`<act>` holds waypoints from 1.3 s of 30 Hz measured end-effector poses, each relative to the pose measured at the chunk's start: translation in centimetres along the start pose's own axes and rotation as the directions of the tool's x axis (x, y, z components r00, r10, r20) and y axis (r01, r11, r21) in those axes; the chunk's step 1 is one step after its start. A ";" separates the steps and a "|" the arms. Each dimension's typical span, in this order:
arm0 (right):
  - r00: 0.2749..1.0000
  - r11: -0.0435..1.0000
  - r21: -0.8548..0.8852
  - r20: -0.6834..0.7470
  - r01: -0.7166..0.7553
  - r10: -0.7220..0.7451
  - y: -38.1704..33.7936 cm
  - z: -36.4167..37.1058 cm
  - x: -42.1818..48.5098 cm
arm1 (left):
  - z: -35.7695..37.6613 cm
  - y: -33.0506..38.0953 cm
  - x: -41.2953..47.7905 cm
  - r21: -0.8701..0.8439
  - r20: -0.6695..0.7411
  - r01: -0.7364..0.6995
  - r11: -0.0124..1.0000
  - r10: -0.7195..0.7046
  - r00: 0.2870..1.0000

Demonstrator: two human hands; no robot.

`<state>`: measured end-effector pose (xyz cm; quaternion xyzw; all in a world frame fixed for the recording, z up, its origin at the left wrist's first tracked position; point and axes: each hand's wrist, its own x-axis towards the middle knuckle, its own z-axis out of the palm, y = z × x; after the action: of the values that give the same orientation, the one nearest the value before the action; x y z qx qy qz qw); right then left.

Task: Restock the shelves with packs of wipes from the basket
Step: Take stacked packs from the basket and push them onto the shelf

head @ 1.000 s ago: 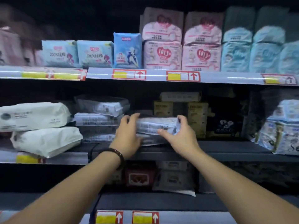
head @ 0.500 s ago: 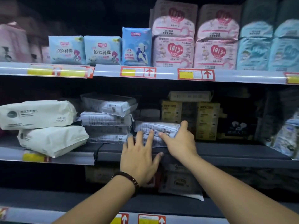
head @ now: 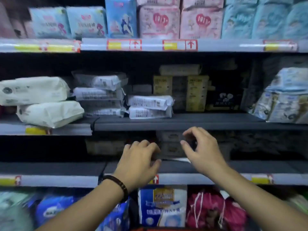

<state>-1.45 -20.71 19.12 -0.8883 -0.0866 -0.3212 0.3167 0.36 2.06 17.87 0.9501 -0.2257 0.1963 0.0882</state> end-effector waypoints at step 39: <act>0.470 0.775 -0.053 0.768 -0.630 0.435 8.6 7.2 -24.9 | 21.9 11.2 -16.9 -0.377 0.925 0.922 -0.090 0.015 0.379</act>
<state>-14.04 -21.75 -5.10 -0.8745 0.0372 0.1995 0.4404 -11.37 -6.75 -8.07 0.6415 0.1065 -0.4269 0.6284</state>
